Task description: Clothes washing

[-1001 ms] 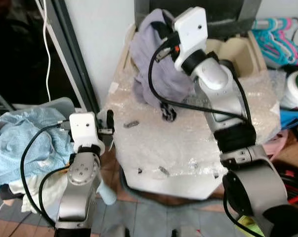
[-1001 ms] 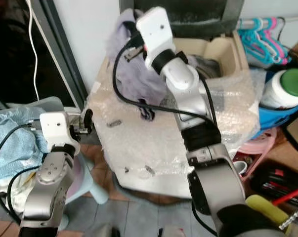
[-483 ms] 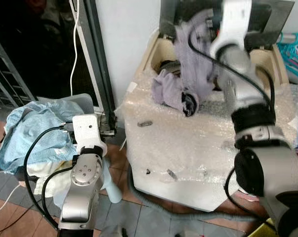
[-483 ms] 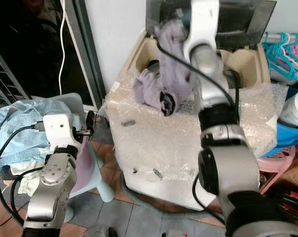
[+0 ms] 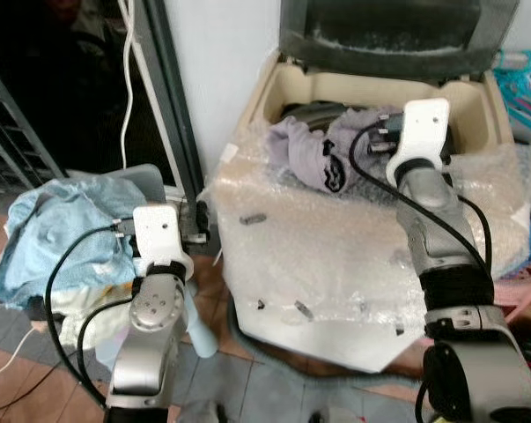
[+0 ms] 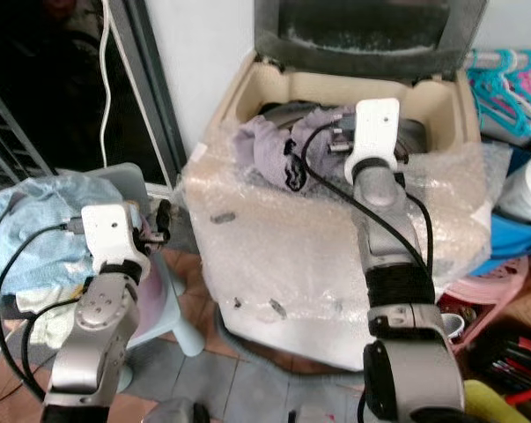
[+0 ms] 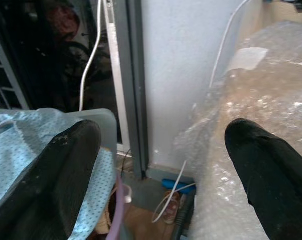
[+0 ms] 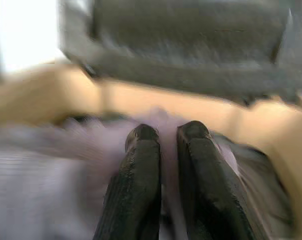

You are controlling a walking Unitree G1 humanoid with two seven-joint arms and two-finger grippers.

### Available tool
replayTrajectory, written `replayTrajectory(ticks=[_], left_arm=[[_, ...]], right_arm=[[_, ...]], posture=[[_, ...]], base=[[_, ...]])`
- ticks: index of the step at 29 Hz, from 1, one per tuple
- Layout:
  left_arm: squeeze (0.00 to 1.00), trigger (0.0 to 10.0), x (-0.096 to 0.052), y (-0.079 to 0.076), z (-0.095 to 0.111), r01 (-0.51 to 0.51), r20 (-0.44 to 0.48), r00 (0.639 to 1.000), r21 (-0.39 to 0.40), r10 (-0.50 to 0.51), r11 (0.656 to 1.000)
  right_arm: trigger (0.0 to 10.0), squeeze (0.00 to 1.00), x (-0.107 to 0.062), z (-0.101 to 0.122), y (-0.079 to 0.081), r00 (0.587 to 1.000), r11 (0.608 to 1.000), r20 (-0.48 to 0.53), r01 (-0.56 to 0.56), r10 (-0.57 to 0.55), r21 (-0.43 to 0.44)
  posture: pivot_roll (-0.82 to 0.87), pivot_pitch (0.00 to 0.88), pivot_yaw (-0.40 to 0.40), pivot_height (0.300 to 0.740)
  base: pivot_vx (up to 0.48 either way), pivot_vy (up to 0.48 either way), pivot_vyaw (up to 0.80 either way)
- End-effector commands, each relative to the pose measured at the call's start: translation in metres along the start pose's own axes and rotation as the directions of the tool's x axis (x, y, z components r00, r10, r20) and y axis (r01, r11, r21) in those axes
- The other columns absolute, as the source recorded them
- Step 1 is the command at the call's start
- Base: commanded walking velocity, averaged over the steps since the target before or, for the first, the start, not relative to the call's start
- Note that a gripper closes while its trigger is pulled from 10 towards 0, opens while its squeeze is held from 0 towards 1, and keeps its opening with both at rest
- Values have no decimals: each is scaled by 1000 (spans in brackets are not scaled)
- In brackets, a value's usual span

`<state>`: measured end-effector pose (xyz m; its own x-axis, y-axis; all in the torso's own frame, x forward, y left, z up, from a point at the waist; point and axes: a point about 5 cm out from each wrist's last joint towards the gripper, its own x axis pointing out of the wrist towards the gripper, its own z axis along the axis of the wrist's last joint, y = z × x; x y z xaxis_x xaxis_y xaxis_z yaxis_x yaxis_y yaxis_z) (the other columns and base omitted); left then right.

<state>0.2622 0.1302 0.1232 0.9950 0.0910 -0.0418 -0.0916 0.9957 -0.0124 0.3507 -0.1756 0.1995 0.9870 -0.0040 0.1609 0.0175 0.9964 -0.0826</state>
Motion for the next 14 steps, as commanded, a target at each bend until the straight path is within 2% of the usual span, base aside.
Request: replayTrajectory(ticks=[1,2,7,14], left_arm=[[0,10000,0,-1,-1,-19,-16,1000,3,19,1000],[0,10000,1,0,-2,-24,-20,1000,8,24,1000],[0,10000,2,-1,-2,-33,-25,999,20,34,999],[0,10000,1,0,-2,-55,-25,998,20,55,998]], right_arm=[[10000,1000,-8,17,9,991,995,98,-95,91,32],[10000,1000,-17,18,16,981,986,118,-162,157,41],[10000,1000,-44,15,32,949,954,125,-296,289,43],[10000,1000,-62,8,36,932,937,110,-350,346,14]], posture=[[-31,0,46,740],[-35,0,49,740],[-38,0,53,740],[-40,0,51,740]], base=[[0,0,0],[0,0,0],[0,0,0],[0,0,0]])
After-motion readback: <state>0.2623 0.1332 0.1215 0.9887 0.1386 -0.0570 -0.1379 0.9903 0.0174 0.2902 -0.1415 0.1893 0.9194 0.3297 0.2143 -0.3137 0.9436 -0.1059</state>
